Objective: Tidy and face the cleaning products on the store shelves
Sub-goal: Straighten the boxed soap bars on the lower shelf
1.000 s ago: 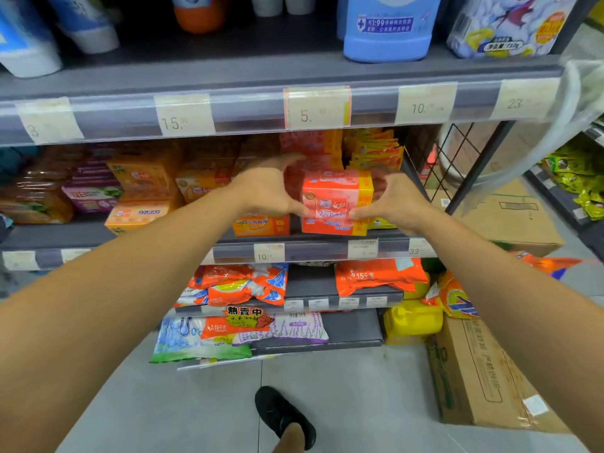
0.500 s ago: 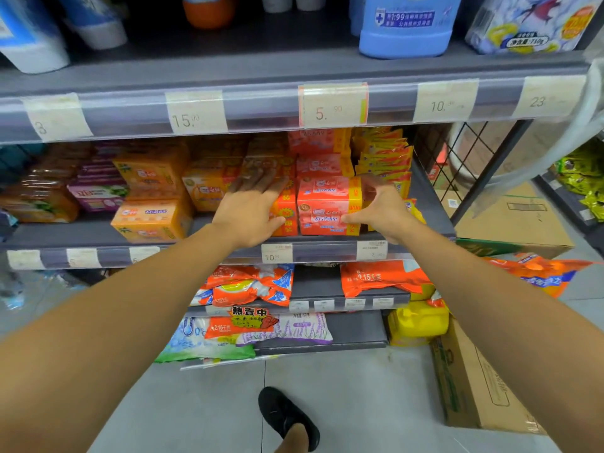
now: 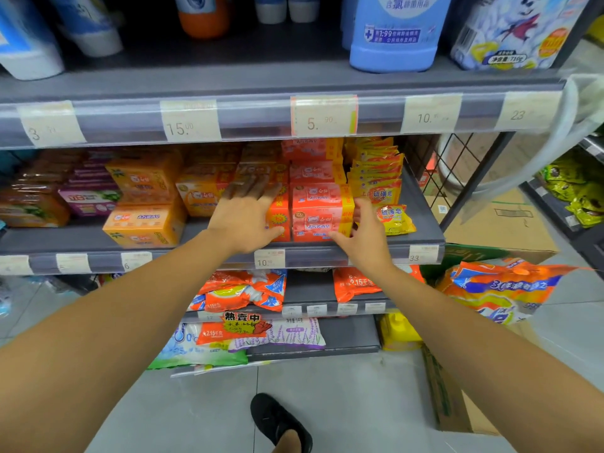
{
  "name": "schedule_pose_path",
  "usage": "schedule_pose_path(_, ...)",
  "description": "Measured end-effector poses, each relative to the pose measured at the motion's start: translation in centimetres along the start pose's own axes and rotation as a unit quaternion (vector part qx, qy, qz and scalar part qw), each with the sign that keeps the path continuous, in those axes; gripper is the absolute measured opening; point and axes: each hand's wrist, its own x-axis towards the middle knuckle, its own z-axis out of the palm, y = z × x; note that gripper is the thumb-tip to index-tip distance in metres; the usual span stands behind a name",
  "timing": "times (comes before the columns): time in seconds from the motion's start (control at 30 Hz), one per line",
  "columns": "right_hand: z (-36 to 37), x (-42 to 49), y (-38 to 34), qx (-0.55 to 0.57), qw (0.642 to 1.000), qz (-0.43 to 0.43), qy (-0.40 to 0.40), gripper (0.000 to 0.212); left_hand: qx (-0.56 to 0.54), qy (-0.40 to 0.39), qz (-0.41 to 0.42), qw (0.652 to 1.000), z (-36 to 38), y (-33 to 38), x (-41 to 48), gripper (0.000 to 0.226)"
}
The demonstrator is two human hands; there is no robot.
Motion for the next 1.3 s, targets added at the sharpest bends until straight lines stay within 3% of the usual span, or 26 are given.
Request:
schedule_pose_path(0.13,0.8,0.1,-0.4,-0.007,1.000,0.003,0.007,0.067,-0.013,-0.014,-0.030,0.999,-0.4,2.0,0.0,0.087)
schedule_pose_path(0.37,0.0,0.0,-1.2,-0.004,0.999,0.012,-0.032,0.058,0.008,-0.035,-0.049,0.998,-0.7,2.9,0.1,0.067)
schedule_pose_path(0.57,-2.3,-1.0,-4.1,-0.111,0.985,0.018,-0.128,0.052,0.015,-0.121,-0.038,0.992,-3.2,4.8,-1.3,0.084)
schedule_pose_path(0.63,-3.8,-1.7,-5.9,-0.181,0.967,0.016,-0.178,0.049,-0.017,-0.164,-0.024,0.986,-4.9,5.9,-2.6,0.086)
schedule_pose_path(0.77,-7.3,-3.9,-10.5,-0.305,0.898,-0.056,-0.313,0.052,-0.045,-0.273,0.004,0.961,-9.5,8.0,-5.7,0.062)
schedule_pose_path(0.93,-12.5,-7.1,-18.0,-0.377,0.838,-0.083,-0.385,0.050,-0.059,-0.305,0.012,0.950,-16.8,9.7,-10.6,0.060)
schedule_pose_path(1.3,-20.8,-10.7,-32.2,-0.417,0.817,-0.148,-0.369,0.030,-0.048,-0.245,-0.030,0.968,-32.2,7.9,-17.4,0.063)
